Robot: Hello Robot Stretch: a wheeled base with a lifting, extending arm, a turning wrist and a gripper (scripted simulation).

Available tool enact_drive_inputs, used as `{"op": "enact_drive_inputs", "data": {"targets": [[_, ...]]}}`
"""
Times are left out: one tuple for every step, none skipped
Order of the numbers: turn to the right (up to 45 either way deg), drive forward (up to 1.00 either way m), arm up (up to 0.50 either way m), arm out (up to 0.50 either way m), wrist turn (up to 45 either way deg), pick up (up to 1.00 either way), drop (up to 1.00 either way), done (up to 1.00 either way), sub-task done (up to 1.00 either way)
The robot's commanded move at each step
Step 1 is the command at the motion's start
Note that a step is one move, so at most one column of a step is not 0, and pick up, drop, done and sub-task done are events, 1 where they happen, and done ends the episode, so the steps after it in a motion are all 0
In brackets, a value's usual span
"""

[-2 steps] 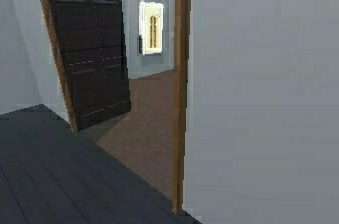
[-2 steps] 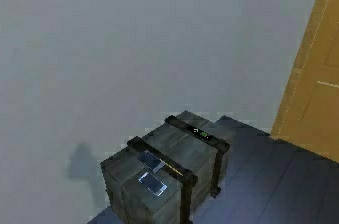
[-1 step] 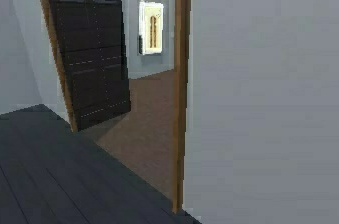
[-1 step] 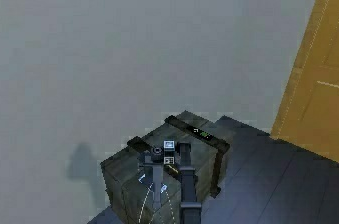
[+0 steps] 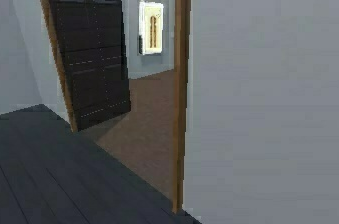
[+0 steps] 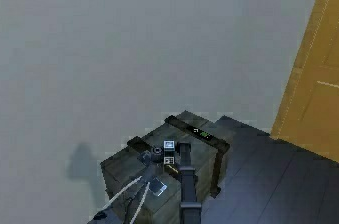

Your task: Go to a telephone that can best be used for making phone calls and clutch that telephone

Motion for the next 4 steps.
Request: {"op": "enact_drive_inputs", "data": {"targets": [[0.0, 0.00, 0.00, 0.00, 45.0, 0.00, 0.00, 0.00, 0.00], [0.0, 0.00, 0.00, 0.00, 45.0, 0.00, 0.00, 0.00, 0.00], [0.0, 0.00, 0.00, 0.00, 36.0, 0.00, 0.00, 0.00, 0.00], [0.0, 0.00, -0.30, 0.00, 0.0, 0.00, 0.00, 0.00, 0.00]]}}
